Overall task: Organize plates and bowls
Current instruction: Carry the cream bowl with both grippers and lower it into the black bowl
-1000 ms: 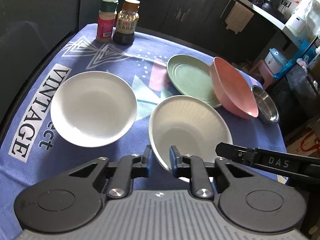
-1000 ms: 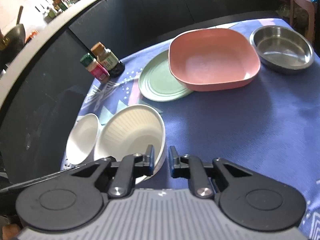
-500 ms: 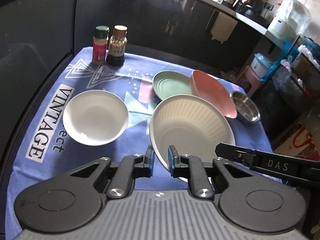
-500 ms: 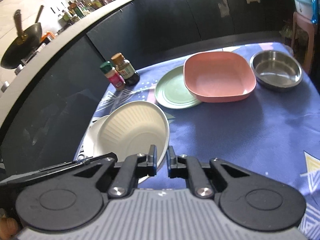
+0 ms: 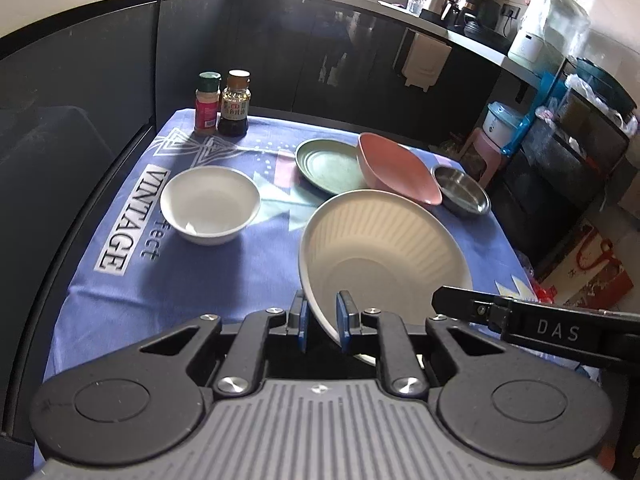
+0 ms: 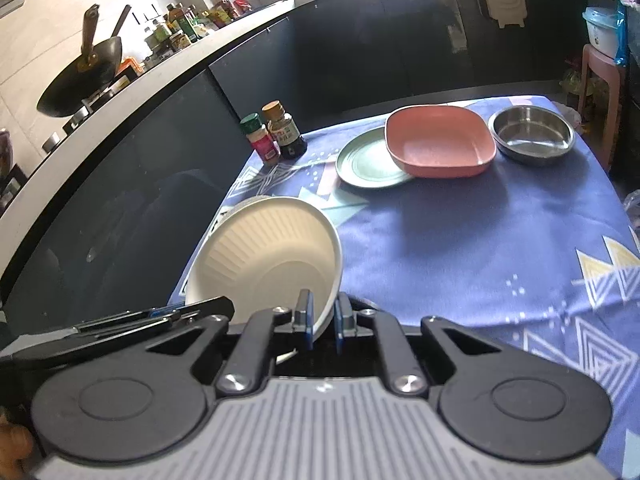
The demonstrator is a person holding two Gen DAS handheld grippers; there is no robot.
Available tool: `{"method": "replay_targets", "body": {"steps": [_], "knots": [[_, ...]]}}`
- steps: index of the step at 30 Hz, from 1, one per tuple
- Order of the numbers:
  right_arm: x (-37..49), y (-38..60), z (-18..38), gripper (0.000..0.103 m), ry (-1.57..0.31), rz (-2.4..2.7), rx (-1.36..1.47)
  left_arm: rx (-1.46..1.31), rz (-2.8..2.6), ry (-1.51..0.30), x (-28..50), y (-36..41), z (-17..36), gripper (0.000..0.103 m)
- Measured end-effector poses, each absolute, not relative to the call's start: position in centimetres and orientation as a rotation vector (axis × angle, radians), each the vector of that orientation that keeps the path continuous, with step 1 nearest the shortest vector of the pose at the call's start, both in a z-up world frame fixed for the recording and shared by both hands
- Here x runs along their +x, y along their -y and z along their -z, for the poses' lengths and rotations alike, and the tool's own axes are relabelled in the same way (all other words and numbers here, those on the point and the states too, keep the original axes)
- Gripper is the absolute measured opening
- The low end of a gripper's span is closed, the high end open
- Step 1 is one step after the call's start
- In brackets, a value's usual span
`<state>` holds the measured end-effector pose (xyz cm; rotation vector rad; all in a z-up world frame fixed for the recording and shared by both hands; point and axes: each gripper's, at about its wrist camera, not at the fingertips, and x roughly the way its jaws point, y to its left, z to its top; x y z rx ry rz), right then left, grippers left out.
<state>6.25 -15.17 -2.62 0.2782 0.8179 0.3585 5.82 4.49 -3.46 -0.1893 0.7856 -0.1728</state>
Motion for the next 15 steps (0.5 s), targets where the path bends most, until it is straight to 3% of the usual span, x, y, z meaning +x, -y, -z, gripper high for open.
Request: {"method": "replay_targets", "body": {"steps": [15], "knots": [[2.5, 15.1, 4.1, 0.041, -0.843, -0.336, 0.282, -0.178, 0.198, -0.829, 2.6, -4.2, 5.1, 0.014]]}}
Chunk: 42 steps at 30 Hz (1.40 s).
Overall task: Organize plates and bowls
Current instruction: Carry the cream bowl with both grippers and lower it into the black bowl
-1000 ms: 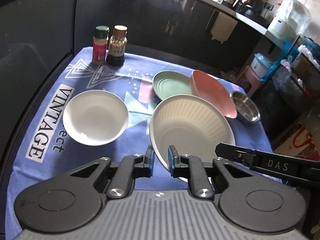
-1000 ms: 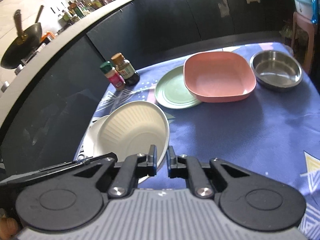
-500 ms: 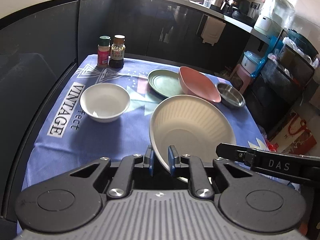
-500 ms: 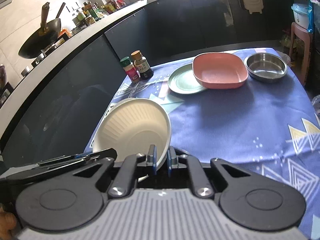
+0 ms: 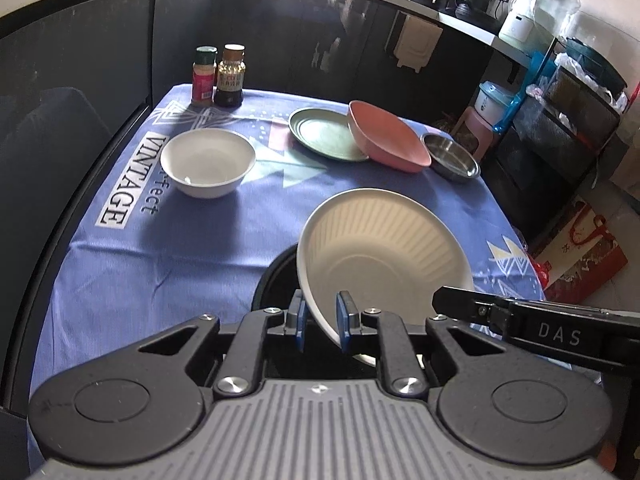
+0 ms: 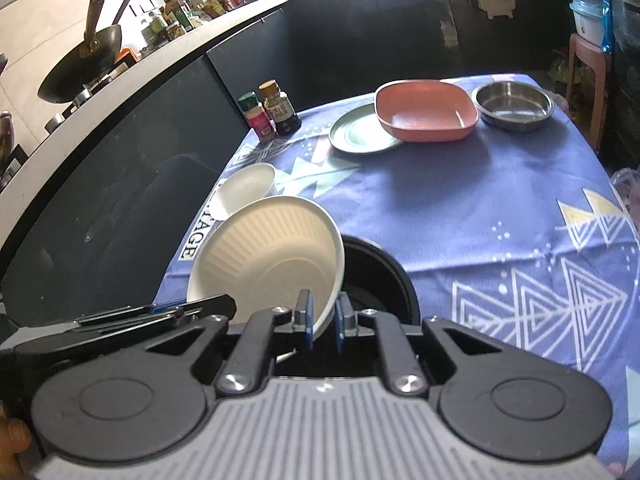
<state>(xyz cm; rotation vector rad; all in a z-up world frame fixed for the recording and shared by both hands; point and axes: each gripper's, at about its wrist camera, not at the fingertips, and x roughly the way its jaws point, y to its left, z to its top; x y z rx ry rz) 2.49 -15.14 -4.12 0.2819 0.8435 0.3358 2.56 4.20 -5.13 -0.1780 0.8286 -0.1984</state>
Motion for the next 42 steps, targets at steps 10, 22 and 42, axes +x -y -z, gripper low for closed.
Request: {"method": "replay_targets", "body": {"steps": [10, 22, 42], "knots": [[1.7, 15.1, 5.0, 0.041, -0.867, -0.331, 0.283, -0.16, 0.197, -0.858, 1.8, -3.9, 6.1, 0.014], [1.3, 14.9, 5.5, 0.042, -0.884, -0.33, 0.281, -0.13, 0.181, -0.874, 1.4, -3.5, 6.5, 0.015], [1.7, 15.1, 7.0, 0.043, -0.914, -0.282, 0.262, -0.111, 0.153, -0.868, 1.7, -3.5, 7.0, 0.027]]}}
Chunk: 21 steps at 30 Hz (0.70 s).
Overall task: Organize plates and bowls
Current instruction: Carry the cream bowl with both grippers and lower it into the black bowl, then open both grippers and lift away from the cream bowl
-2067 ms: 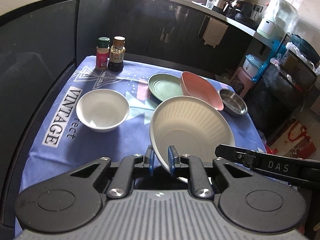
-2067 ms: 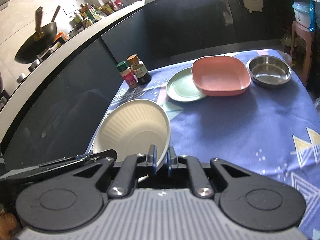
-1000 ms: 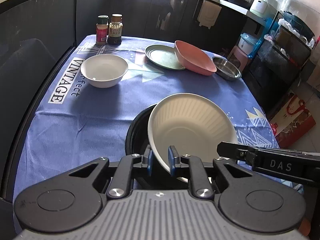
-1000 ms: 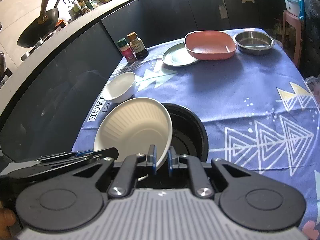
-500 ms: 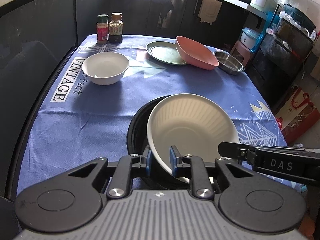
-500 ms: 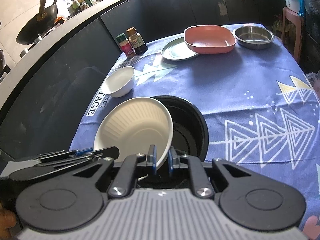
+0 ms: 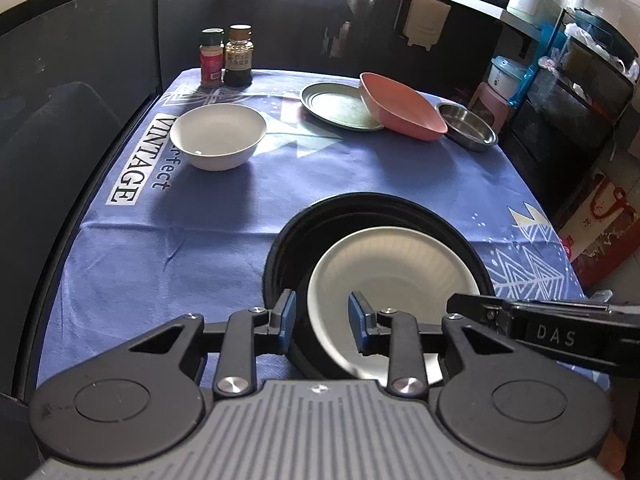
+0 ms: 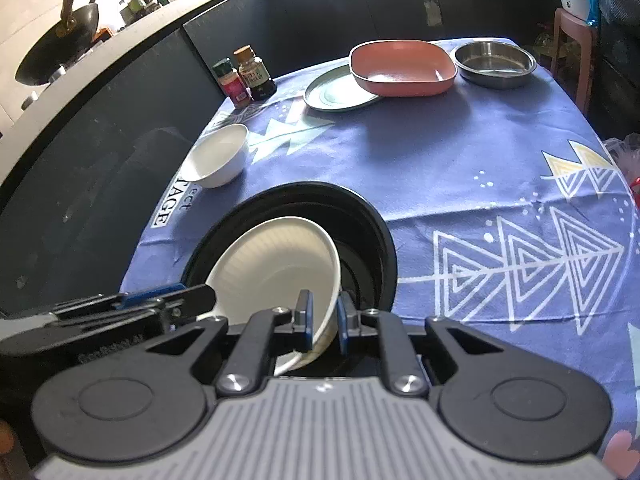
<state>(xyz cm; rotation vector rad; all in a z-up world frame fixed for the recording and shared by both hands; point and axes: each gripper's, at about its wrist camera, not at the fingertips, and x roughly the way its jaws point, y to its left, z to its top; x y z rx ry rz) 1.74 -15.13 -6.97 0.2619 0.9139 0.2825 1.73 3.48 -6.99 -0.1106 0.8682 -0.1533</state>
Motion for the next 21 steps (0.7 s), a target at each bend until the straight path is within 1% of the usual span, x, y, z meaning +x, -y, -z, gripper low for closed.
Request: {"method": "replay_targets", "body": {"steps": [9, 11, 12, 13, 16, 21], "knots": [[1.9, 15.8, 6.4, 0.044, -0.887, -0.236, 0.25, -0.137, 0.133, -0.858, 1.7, -4.4, 6.6, 0.027], [1.8, 16.2, 6.1, 0.052, -0.871, -0.229, 0.256, -0.147, 0.131, -0.851, 1.7, -4.7, 6.4, 0.028], [1.8, 16.3, 5.9, 0.062, -0.86, -0.225, 0.259, -0.154, 0.129, -0.843, 1.7, -4.9, 6.1, 0.028], [1.8, 16.4, 5.8, 0.065, -0.849, -0.222, 0.258, -0.161, 0.126, -0.836, 1.7, -5.2, 6.0, 0.029], [1.9, 16.4, 5.4, 0.065, -0.836, -0.227, 0.25, -0.183, 0.095, -0.815, 2.0, -6.1, 5.4, 0.033], [2.6, 16.2, 5.1, 0.065, -0.834, -0.242, 0.252, -0.208, 0.055, -0.809, 2.7, -7.5, 5.4, 0.034]]}}
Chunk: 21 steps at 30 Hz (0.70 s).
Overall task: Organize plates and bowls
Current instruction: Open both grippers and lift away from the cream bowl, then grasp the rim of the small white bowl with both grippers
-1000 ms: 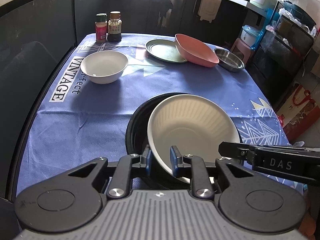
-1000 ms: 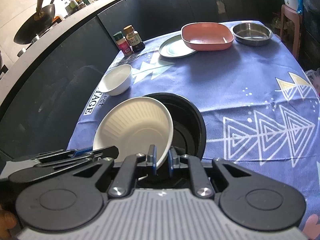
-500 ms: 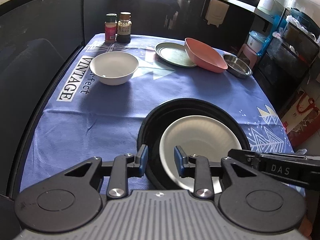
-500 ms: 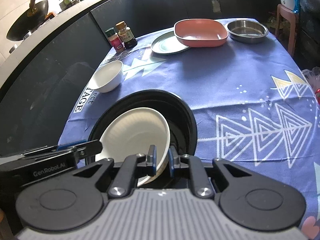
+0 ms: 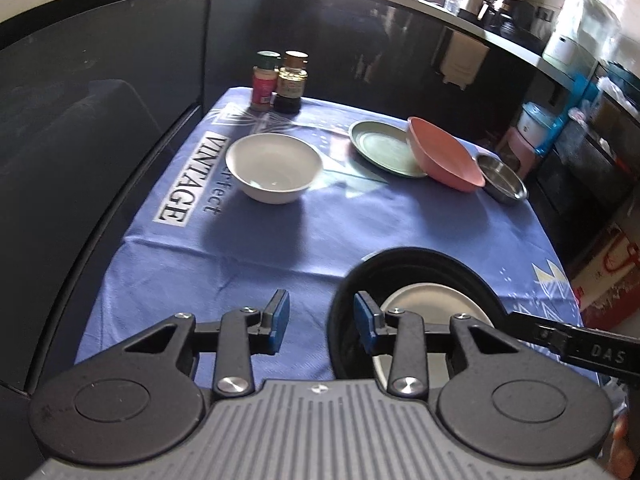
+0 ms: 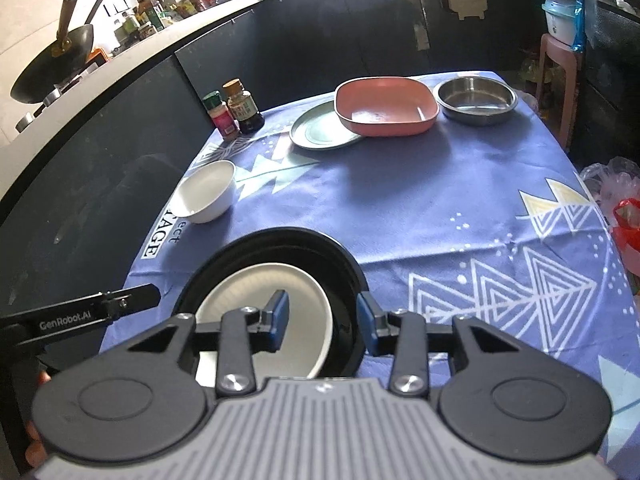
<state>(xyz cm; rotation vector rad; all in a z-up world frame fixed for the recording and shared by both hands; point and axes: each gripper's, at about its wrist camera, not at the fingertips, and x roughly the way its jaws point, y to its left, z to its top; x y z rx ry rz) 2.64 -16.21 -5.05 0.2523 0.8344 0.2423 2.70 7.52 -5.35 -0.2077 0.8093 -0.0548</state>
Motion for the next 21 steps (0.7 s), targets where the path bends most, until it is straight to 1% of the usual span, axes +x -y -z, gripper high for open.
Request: {"method": "replay_targets", "body": {"steps": [7, 13, 21], "knots": [[4.4, 15.3, 4.1, 0.065, -0.829, -0.275, 0.225, -0.239, -0.006, -0.802, 4.2, -9.6, 5.2, 0.034], [7.9, 13.4, 3.4, 0.065, -0.847, -0.305, 0.179, -0.247, -0.04, -0.779, 6.7, -10.9, 4.7, 0.035], [14.2, 9.6, 4.2, 0.065, -0.896, -0.371, 0.145, -0.259, -0.099, -0.793, 12.3, -13.1, 5.9, 0.036]]}}
